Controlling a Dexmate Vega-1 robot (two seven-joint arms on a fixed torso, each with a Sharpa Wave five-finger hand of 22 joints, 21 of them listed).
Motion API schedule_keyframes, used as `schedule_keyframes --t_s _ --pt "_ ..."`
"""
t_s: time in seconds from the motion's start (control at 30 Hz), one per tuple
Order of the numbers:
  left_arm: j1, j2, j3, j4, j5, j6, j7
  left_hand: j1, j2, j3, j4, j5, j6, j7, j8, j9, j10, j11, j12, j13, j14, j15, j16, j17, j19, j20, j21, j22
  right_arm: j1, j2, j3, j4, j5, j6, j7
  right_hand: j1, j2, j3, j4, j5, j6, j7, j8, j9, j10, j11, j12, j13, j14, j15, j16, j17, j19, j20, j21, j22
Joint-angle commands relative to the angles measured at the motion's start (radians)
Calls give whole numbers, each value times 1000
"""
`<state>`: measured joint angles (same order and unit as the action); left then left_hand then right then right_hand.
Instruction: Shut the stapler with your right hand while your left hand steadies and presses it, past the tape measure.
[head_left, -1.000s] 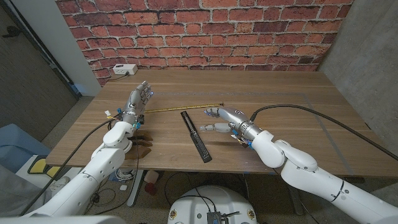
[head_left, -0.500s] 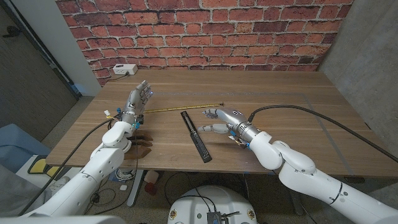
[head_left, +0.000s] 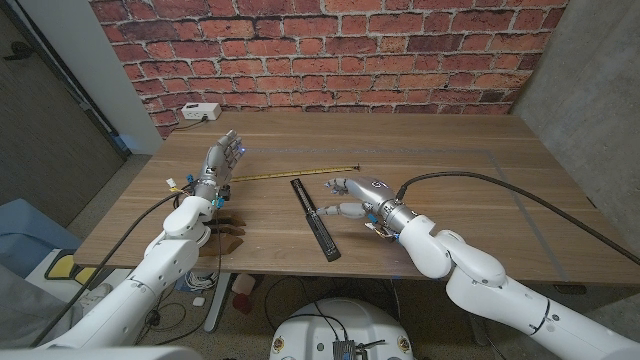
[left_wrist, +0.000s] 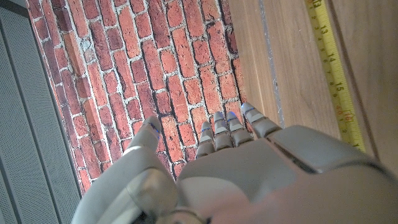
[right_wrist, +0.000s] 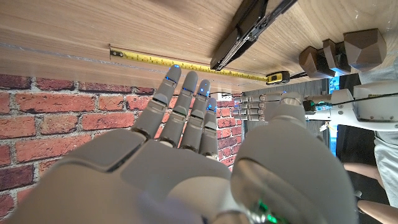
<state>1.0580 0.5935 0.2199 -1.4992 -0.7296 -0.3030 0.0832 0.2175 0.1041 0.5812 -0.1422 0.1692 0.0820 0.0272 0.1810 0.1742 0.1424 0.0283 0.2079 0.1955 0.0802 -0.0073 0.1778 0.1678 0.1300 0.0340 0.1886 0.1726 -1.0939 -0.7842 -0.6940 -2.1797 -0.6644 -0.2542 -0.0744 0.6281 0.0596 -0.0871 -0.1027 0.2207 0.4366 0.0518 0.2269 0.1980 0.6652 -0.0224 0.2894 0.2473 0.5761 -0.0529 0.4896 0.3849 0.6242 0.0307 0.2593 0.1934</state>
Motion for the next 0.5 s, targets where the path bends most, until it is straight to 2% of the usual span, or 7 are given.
schedule_keyframes --t_s 0.03,0.17,0.5 --pt "8 1 -2 -11 0 -1 5 11 2 2 -4 4 4 -1 3 2 3 -1 4 1 0 -3 0 1 0 -3 0 1 -21 6 -10 -17 -57 -39 -6 5 -6 1 -3 -5 26 1 6 2 29 3 19 11 28 -105 23 22 22 1 12 5" --pt "12 4 -3 -21 3 0 9 12 2 2 -4 4 5 -2 3 2 3 -3 4 1 0 -4 0 1 0 -3 0 1 -31 5 -15 -25 -80 -50 -10 -5 -15 -5 0 -8 58 0 15 3 51 -3 32 19 51 -112 44 42 39 -2 22 9" --pt "26 9 -7 -38 4 3 18 14 2 2 -6 5 6 -6 3 2 6 -6 5 1 0 -4 0 1 3 -6 2 1 -50 11 -25 -23 -125 -62 -33 -14 -20 -9 2 -10 81 -5 20 3 64 -2 42 26 61 -116 58 61 29 3 23 17"
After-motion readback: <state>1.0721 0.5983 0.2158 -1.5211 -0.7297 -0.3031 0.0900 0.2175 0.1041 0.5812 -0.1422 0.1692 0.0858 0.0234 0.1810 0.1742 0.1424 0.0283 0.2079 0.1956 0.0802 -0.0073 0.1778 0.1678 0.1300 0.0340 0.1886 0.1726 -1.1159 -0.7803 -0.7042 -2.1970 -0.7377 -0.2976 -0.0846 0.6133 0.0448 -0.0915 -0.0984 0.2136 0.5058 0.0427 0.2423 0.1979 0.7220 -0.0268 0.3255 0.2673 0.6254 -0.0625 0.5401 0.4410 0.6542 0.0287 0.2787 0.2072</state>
